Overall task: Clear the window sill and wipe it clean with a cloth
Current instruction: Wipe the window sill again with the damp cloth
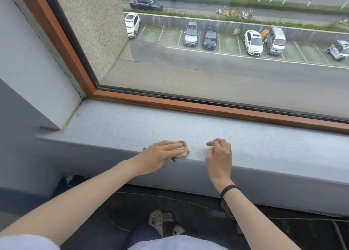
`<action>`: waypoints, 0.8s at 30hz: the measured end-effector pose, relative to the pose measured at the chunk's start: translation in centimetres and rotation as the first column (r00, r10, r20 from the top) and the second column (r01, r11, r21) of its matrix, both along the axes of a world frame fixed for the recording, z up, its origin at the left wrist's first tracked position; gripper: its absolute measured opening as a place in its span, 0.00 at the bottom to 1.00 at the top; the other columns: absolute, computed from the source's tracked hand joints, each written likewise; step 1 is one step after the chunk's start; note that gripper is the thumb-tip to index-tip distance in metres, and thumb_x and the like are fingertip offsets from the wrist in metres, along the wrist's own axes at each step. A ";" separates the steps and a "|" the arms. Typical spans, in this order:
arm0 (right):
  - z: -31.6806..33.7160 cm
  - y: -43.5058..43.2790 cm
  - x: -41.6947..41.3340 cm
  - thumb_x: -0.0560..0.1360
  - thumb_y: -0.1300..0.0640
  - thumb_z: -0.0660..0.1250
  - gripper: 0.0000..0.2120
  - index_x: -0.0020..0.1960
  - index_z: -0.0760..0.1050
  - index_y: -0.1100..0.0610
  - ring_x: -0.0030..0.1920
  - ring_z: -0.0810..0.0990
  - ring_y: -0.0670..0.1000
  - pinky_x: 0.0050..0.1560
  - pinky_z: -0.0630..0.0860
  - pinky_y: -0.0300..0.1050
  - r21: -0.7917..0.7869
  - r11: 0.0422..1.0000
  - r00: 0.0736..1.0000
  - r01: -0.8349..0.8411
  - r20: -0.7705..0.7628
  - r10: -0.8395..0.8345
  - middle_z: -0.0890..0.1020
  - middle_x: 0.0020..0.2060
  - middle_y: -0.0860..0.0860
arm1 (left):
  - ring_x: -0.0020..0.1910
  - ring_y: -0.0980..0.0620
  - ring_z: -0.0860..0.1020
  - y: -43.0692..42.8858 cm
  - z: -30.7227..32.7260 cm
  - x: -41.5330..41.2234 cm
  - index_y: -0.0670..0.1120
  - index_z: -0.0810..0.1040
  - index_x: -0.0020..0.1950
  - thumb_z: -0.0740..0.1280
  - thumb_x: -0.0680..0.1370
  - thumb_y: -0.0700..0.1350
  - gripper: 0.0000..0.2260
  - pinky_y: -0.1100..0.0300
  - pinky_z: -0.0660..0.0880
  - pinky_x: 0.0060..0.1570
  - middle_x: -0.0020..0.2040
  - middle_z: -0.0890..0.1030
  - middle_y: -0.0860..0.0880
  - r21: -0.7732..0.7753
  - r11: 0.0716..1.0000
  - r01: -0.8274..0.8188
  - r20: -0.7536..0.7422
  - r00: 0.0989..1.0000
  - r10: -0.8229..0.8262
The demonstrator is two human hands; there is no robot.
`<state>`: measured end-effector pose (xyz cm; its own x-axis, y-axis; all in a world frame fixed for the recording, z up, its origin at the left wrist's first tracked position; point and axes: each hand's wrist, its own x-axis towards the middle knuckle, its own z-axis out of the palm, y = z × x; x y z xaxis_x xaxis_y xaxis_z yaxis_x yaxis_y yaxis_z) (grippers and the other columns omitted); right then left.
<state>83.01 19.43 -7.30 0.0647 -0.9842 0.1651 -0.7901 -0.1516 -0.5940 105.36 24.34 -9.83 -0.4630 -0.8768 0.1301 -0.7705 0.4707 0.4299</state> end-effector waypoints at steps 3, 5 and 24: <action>0.0 0.4 0.1 0.73 0.69 0.62 0.11 0.51 0.80 0.62 0.55 0.73 0.53 0.53 0.71 0.43 -0.016 0.996 0.994 -0.090 -0.068 0.089 0.78 0.52 0.54 | 0.72 0.51 0.61 1.4 -0.2 10.0 0.56 0.64 0.71 0.59 0.81 0.39 0.21 0.49 0.59 0.72 0.73 0.63 0.56 0.070 0.916 -0.395 -0.013 0.918 0.397; -0.1 0.6 0.5 0.73 0.69 0.62 0.12 0.53 0.79 0.62 0.57 0.73 0.54 0.56 0.72 0.45 -0.010 0.992 0.988 -0.127 -0.094 0.126 0.78 0.55 0.56 | 0.73 0.47 0.61 2.0 -0.5 12.5 0.54 0.64 0.72 0.58 0.81 0.40 0.20 0.46 0.58 0.71 0.74 0.63 0.53 0.075 0.749 -0.659 -0.017 0.750 0.661; 0.1 1.7 10.5 0.79 0.63 0.54 0.20 0.70 0.65 0.61 0.71 0.59 0.55 0.71 0.57 0.44 0.090 0.884 0.853 -0.459 -0.232 0.467 0.63 0.70 0.56 | 0.73 0.47 0.61 1.8 -0.3 10.8 0.45 0.68 0.71 0.55 0.79 0.32 0.21 0.53 0.58 0.71 0.74 0.65 0.48 0.004 0.466 -0.885 -0.051 0.465 0.884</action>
<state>93.47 21.10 -7.18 0.5476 -0.8348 0.0562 -0.7515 -0.5203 -0.4057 116.13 26.09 -10.18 0.5640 -0.8120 0.1501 -0.7632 -0.4432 0.4702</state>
